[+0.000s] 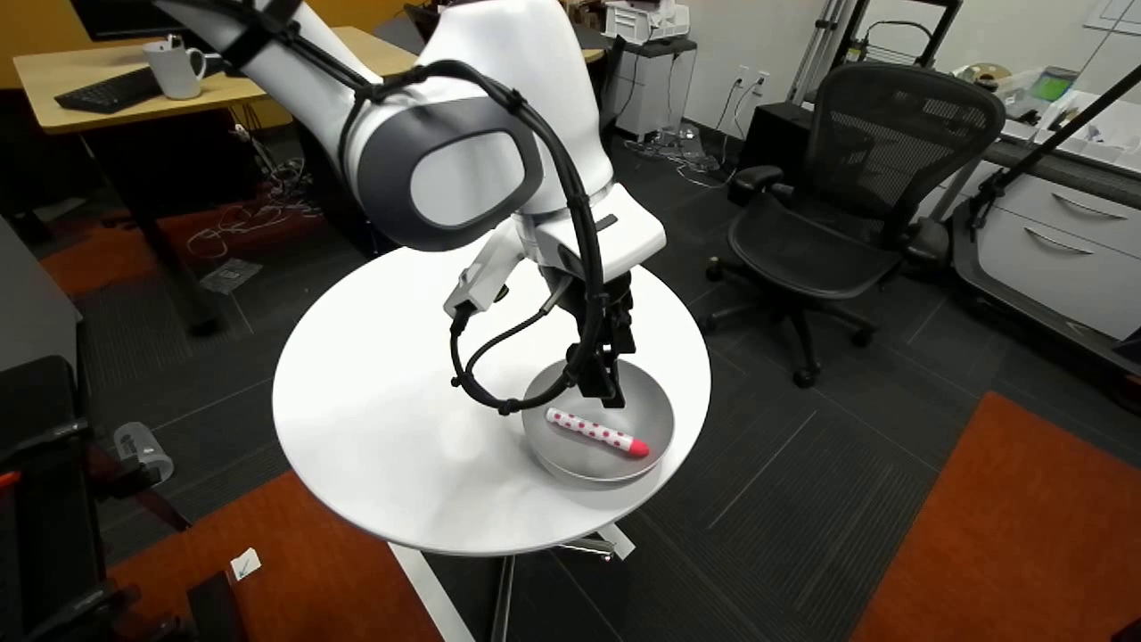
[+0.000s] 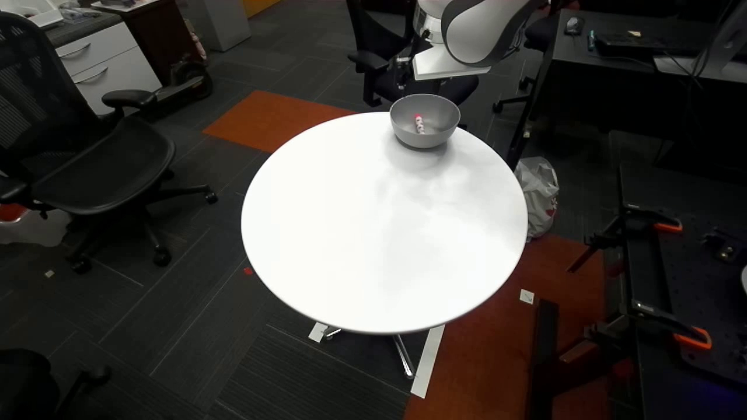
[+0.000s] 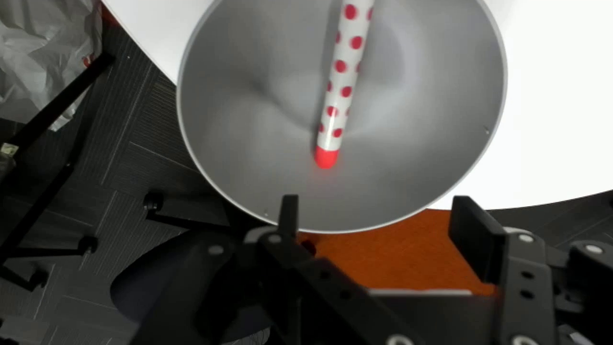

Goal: Pick up the marker and put it in the bowl

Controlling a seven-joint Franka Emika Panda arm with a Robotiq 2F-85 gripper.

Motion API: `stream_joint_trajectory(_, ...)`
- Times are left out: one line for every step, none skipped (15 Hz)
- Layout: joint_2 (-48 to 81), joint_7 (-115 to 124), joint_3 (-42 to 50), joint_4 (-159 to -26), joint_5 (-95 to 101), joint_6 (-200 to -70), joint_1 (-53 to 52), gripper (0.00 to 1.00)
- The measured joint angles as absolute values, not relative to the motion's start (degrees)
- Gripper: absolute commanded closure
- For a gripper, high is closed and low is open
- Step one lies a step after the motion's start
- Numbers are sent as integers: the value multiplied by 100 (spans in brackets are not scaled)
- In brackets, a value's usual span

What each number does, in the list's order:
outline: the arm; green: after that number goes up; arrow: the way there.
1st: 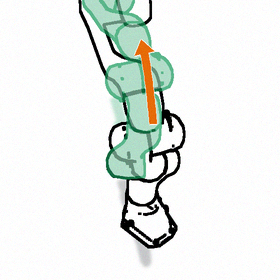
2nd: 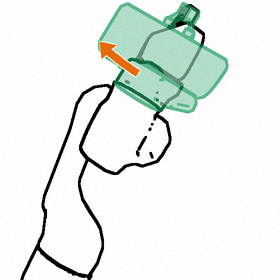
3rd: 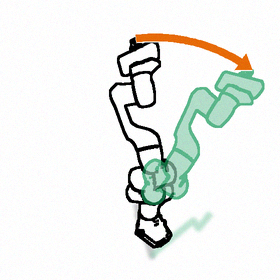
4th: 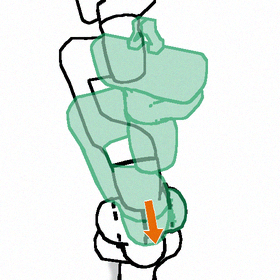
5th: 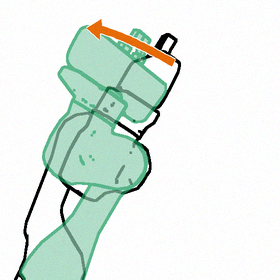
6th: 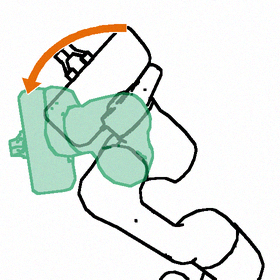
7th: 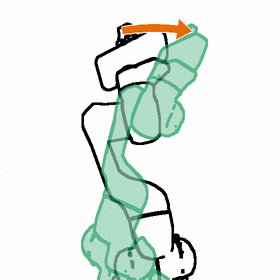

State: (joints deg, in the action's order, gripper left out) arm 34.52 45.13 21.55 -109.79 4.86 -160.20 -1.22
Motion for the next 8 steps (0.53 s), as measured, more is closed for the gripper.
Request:
stream_joint_trajectory(3453,4513,2155,-10972,484,-16019,-121,0)
stream_joint_trajectory(3453,4514,2155,-10968,481,-16019,-121,0)
stream_joint_trajectory(3453,4513,2155,-10965,479,-16019,-121,0)
stream_joint_trajectory(3454,4514,2155,-10963,477,-16019,-121,0)
stream_joint_trajectory(3454,4514,2155,-10962,477,-16018,-120,0)
stream_joint_trajectory(3454,4513,2148,-10962,458,-16010,-116,0)
stream_joint_trajectory(3454,4513,2139,-10962,436,-16002,-111,0)
stream_joint_trajectory(3454,4513,2132,-10962,419,-15998,-108,0)
